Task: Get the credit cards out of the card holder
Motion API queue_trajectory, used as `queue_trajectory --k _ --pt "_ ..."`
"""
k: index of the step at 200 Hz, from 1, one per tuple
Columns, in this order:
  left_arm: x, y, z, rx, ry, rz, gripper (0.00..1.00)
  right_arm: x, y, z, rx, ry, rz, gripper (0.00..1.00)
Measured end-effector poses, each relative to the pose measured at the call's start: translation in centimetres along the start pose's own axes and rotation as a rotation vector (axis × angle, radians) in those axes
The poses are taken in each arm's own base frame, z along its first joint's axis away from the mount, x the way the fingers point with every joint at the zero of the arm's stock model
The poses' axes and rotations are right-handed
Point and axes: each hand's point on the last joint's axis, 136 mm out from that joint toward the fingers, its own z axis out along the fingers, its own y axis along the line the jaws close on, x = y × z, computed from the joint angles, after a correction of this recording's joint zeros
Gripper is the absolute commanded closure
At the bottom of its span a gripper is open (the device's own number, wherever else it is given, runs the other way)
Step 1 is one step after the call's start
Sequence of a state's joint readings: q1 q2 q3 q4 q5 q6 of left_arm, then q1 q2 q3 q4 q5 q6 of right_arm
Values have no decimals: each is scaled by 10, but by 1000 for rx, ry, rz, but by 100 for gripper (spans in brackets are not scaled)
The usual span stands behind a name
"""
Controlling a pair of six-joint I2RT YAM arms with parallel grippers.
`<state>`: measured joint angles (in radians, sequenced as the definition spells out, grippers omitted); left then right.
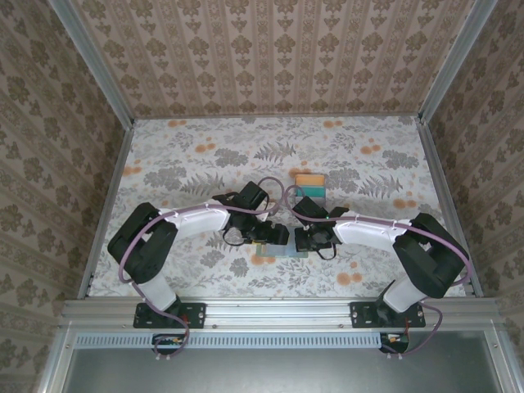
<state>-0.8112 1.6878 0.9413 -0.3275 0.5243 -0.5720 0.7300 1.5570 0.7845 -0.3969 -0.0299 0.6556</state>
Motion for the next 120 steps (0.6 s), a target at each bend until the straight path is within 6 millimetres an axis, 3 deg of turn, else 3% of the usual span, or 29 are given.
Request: queue_trajectory --k 56,75,97,120 --pt "0 -3 0 16 2 6 16 0 0 0 3 -2 2 99" --pt "-1 -6 0 29 -1 13 32 0 0 -1 2 -4 2 99" --pt "-1 -11 1 48 -2 29 24 0 0 -2 2 -14 -2 99" --pt "-1 -12 1 53 1 31 22 0 -1 -3 3 -21 -3 99"
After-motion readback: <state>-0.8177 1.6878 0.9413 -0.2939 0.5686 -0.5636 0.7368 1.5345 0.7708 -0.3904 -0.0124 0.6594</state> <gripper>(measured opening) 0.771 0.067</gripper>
